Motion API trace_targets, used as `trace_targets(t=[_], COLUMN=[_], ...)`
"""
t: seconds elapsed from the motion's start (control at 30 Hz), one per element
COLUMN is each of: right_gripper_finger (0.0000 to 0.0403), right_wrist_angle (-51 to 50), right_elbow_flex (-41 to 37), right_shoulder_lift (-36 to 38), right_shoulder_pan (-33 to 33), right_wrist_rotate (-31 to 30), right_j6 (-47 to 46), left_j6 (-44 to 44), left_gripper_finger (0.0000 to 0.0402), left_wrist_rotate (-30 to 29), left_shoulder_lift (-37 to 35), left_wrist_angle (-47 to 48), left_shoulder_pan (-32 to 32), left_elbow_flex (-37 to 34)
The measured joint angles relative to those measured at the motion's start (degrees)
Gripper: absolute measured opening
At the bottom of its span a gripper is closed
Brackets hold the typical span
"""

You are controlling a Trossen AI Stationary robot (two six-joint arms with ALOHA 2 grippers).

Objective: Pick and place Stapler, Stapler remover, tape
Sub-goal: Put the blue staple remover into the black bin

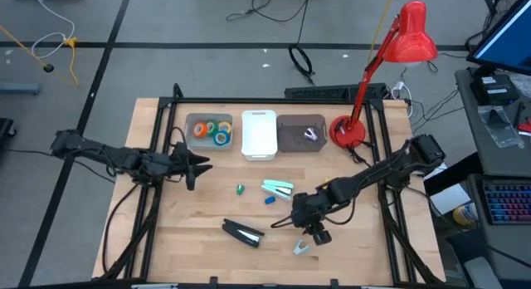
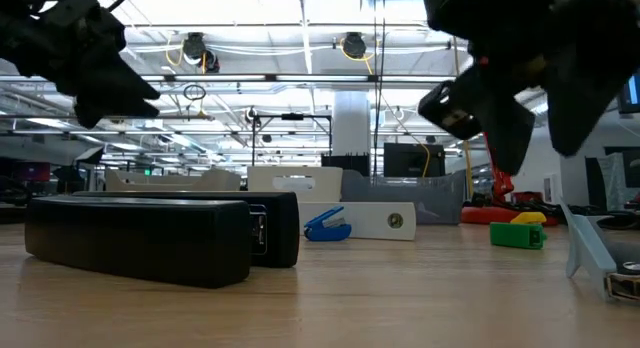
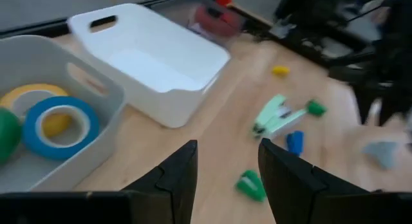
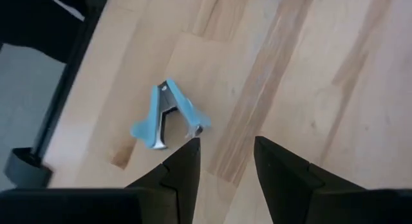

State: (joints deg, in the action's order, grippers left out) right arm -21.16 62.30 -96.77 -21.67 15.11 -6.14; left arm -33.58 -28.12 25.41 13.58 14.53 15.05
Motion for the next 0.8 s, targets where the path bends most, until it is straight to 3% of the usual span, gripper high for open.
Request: trace_targets(t=[0.43, 0.8], right_gripper_finger=[0.0141, 0.0142], right_wrist_angle=[4.6, 8.09], right_elbow_flex=[0.0, 0.07], right_shoulder_lift=[-2.6, -5.24], right_shoulder_pan=[-1.96, -2.93], right_wrist_rotate=[0.25, 0.13], right_j6=[2.18, 0.96], left_j6=[0.28, -3.01], left_gripper_finger=[0.0163, 0.0163], left_wrist_rotate=[1.14, 3.25], left_shoulder_lift=[-0.37, -0.4], left_wrist_angle=[4.78, -4.74], left_shoulder_pan=[0.24, 0.2], left_elbow_flex=[-0.01, -8.4])
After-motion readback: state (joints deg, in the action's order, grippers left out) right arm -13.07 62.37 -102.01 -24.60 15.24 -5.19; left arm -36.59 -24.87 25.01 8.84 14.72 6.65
